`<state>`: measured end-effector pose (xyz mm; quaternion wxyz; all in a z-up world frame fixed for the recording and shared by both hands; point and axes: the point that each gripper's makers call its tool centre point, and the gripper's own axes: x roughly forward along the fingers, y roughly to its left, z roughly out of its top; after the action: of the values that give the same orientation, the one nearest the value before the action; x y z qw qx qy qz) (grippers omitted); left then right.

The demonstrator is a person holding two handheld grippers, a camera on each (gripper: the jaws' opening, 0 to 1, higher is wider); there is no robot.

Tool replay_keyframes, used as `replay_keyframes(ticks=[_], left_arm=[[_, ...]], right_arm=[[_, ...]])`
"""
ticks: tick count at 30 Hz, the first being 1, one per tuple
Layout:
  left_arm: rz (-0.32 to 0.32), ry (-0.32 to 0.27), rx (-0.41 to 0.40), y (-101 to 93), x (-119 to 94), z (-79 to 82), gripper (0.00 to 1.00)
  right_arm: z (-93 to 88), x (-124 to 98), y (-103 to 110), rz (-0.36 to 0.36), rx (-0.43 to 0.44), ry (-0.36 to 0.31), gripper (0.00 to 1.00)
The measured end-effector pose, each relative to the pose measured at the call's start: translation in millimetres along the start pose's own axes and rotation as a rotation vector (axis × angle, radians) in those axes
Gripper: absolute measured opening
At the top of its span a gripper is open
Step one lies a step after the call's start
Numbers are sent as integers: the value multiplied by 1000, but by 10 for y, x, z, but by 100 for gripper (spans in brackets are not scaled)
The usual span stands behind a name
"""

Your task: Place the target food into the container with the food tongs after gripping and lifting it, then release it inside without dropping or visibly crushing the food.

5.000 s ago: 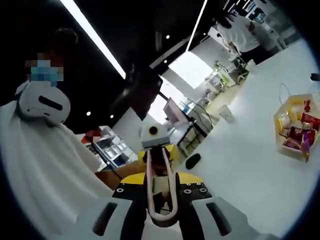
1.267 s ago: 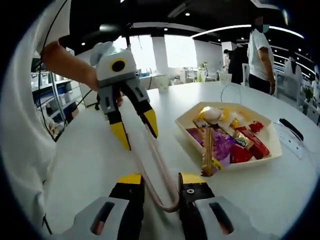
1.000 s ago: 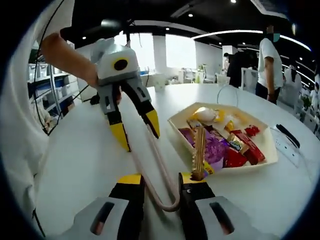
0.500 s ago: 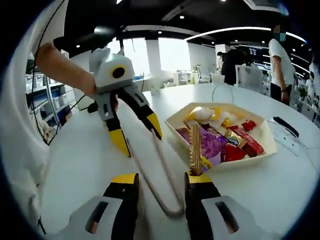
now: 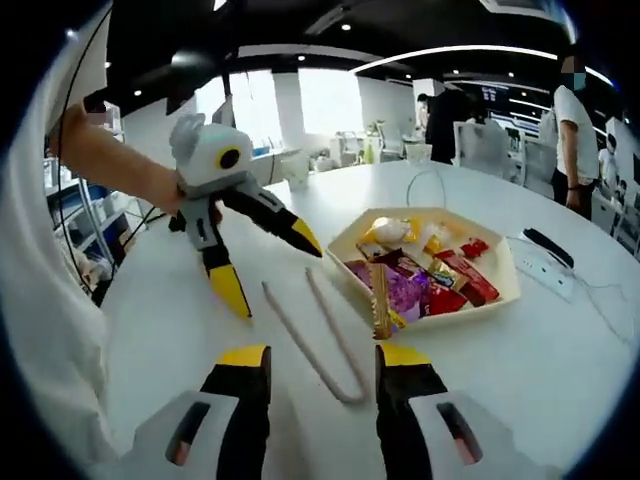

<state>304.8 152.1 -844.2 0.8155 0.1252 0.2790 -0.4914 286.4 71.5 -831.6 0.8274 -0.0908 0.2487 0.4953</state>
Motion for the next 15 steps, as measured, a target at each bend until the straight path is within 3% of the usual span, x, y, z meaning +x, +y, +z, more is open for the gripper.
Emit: replay_keyframes(ticks=[8, 15], left_arm=[[105, -72, -106, 64, -209, -9, 75], [168, -164, -208, 126, -452, 109, 91]], right_arm=[[110, -41, 39, -36, 103, -35, 47], [260, -121, 29, -64, 172, -79, 69]])
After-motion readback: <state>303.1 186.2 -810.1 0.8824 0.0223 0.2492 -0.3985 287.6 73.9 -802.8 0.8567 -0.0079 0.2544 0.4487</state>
